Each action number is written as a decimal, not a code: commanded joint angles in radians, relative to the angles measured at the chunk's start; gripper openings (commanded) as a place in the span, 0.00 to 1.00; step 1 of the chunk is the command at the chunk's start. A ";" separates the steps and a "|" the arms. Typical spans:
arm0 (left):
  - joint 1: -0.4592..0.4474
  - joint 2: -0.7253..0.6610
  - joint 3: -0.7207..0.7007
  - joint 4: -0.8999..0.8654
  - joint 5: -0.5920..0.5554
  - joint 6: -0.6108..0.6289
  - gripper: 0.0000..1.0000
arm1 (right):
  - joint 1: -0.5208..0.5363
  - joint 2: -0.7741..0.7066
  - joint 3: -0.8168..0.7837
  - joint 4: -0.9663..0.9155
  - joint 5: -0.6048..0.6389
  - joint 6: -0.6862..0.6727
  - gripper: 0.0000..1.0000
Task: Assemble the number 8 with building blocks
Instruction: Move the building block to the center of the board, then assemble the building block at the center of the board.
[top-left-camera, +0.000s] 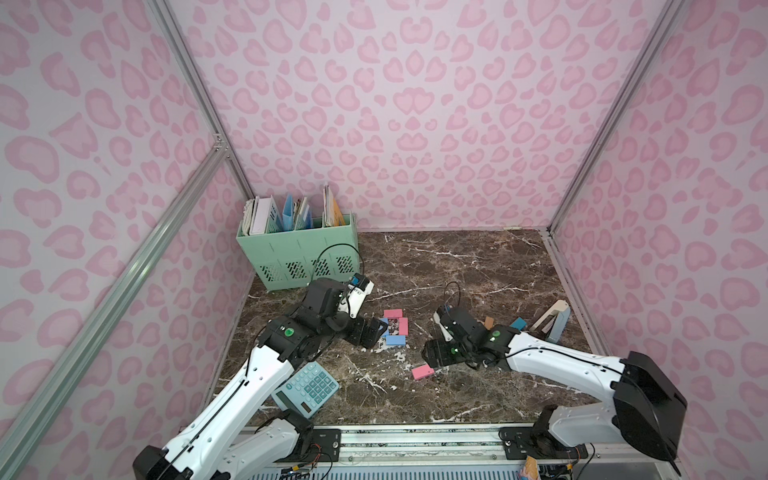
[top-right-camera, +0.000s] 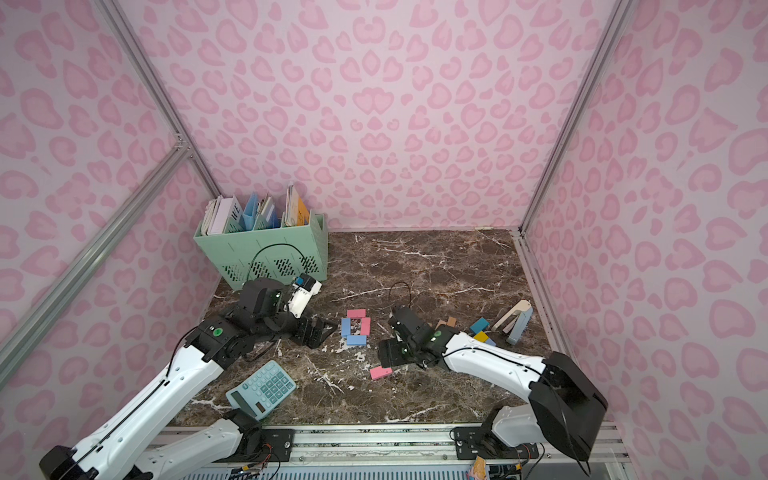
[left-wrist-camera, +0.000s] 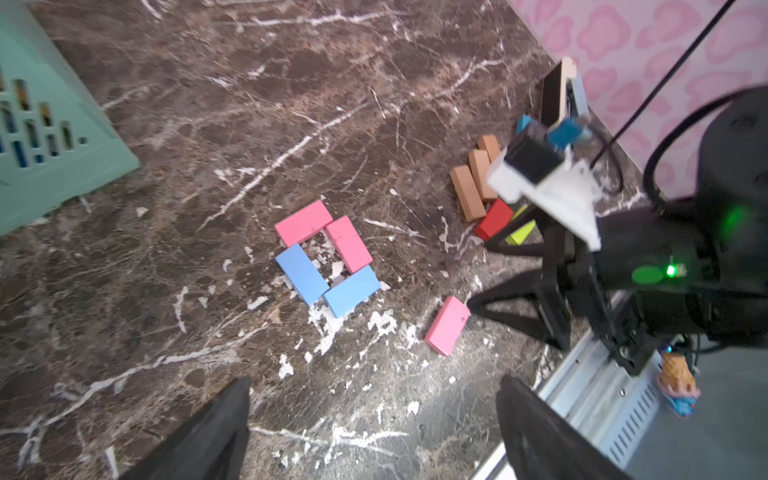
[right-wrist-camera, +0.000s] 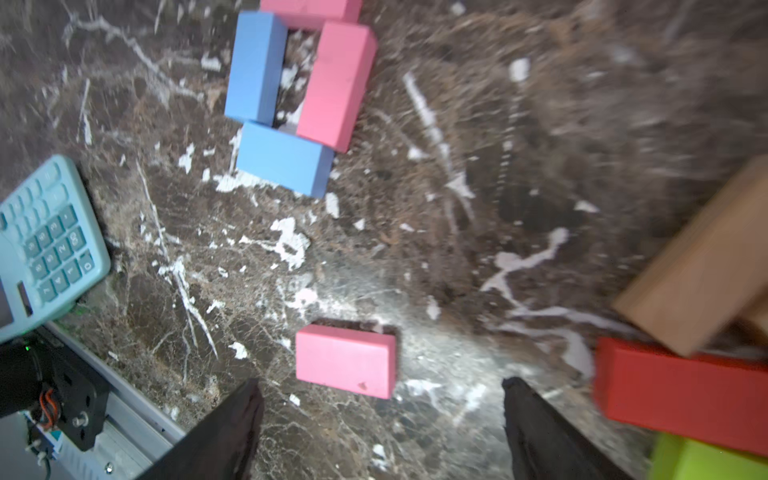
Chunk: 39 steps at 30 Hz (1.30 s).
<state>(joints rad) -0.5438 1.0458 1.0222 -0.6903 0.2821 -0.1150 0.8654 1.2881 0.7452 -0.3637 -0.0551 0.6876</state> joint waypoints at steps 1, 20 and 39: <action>-0.066 0.083 0.069 -0.118 0.022 0.071 0.91 | -0.066 -0.132 -0.054 -0.047 0.020 0.018 0.92; -0.456 0.642 0.236 -0.083 -0.281 0.046 0.72 | -0.459 -0.425 -0.099 -0.152 -0.046 -0.133 0.93; -0.485 0.889 0.297 -0.058 -0.208 0.066 0.57 | -0.577 -0.350 -0.128 -0.098 -0.144 -0.195 0.93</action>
<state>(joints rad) -1.0286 1.9324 1.3266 -0.7479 0.0666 -0.0528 0.2882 0.9421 0.6209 -0.4732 -0.1905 0.4942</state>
